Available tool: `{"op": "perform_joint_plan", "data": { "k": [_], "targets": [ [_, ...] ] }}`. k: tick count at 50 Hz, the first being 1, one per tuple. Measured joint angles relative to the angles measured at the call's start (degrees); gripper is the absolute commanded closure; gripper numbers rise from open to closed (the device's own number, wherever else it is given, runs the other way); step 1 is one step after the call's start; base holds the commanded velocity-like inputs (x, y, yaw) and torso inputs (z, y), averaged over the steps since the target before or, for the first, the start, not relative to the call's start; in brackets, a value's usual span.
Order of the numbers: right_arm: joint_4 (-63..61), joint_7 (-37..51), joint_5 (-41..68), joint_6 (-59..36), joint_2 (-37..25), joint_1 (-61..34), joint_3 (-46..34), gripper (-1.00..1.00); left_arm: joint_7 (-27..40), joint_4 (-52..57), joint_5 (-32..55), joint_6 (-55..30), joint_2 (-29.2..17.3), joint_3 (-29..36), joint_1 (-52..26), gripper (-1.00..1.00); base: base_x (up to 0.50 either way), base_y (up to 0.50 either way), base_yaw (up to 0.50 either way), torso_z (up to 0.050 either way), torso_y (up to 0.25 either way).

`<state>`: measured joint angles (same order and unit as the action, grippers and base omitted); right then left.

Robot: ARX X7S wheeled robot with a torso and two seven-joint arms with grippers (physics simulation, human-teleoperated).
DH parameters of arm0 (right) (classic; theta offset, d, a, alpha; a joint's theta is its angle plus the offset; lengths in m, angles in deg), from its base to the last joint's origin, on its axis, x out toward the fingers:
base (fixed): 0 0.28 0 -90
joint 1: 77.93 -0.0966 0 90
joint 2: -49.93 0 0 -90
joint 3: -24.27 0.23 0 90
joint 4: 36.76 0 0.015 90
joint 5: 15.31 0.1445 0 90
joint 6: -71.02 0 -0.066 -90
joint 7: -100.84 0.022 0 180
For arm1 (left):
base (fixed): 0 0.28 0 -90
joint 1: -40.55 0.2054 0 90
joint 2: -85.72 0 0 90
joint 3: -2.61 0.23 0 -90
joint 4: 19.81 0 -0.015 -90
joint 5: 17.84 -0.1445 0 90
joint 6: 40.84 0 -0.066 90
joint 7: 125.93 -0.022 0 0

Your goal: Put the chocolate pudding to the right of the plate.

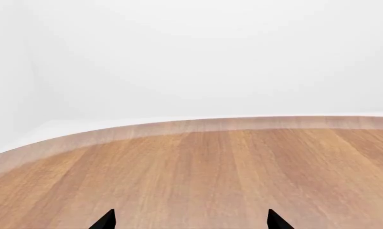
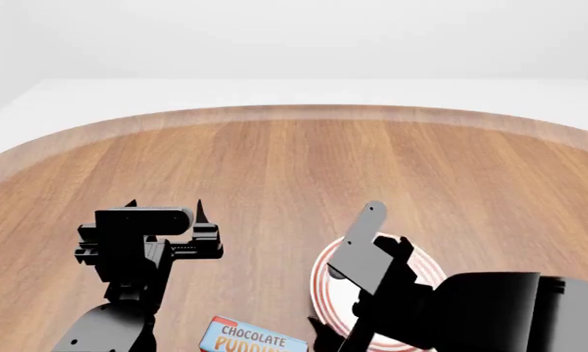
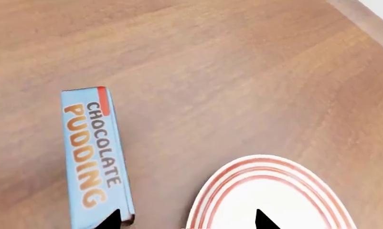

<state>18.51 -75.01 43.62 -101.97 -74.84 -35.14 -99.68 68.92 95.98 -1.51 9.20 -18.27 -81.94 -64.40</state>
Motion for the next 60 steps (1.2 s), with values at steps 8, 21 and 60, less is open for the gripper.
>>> {"op": "perform_joint_plan", "data": {
  "k": [8,21,60],
  "targets": [
    [-0.5,-0.3,3.6,-0.9,1.4,-1.2,0.4,-1.00,0.2,-0.1,0.1,0.0,-0.1,0.2,0.0,-1.00,0.00,0.00,0.00,0.000,0.000],
    [-0.2,-0.6,7.9,-0.9,3.5,-1.7,0.1,-1.00,0.4,-0.4,0.3,0.2,-0.4,0.5,-0.1,-1.00,0.00,0.00,0.00,0.000,0.000],
    [11.2,-8.2,-1.3,8.0,4.5,-0.4,-11.4,-1.00,1.1,-0.3,1.3,0.8,-1.0,0.7,0.1,-1.00,0.00,0.00,0.00,0.000,0.000]
  ]
}}
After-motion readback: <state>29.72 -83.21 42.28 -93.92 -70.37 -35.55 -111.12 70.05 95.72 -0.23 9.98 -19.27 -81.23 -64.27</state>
